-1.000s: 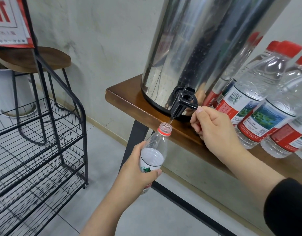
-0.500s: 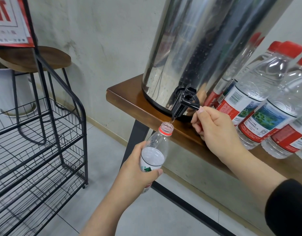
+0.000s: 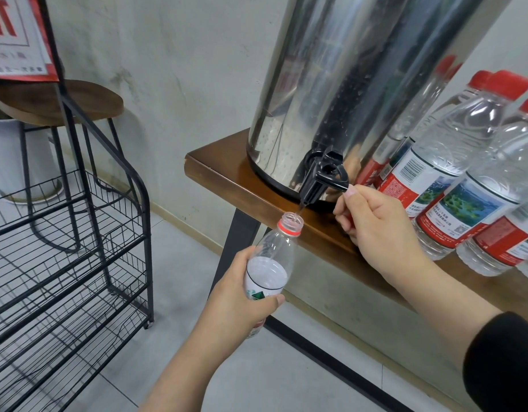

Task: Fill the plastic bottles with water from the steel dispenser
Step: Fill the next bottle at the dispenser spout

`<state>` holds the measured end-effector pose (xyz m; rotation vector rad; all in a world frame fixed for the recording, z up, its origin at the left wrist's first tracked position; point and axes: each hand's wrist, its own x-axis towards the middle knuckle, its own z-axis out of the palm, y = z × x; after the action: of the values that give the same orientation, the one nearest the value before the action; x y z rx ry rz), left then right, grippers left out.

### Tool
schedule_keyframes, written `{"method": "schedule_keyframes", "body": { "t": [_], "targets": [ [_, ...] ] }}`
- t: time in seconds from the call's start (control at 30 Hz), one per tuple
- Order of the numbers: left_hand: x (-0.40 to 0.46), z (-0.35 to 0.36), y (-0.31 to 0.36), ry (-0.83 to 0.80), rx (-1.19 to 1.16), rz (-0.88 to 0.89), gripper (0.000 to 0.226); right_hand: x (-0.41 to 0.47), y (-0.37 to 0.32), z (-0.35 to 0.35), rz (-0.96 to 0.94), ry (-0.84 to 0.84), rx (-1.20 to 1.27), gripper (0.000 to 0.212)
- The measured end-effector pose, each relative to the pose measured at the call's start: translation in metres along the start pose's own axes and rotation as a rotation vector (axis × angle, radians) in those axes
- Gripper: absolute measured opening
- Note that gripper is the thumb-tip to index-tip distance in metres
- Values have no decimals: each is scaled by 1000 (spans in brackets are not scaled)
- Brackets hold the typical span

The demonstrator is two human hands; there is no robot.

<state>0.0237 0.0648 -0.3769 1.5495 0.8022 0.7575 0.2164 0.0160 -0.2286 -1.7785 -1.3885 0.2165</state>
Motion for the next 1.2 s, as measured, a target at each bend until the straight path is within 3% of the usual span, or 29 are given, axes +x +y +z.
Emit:
{"method": "schedule_keyframes", "body": {
  "t": [1.2],
  "targets": [
    [1,2,-4,1,15,1,75,-1,-3,-1,1,-18,-13,43]
  ]
}}
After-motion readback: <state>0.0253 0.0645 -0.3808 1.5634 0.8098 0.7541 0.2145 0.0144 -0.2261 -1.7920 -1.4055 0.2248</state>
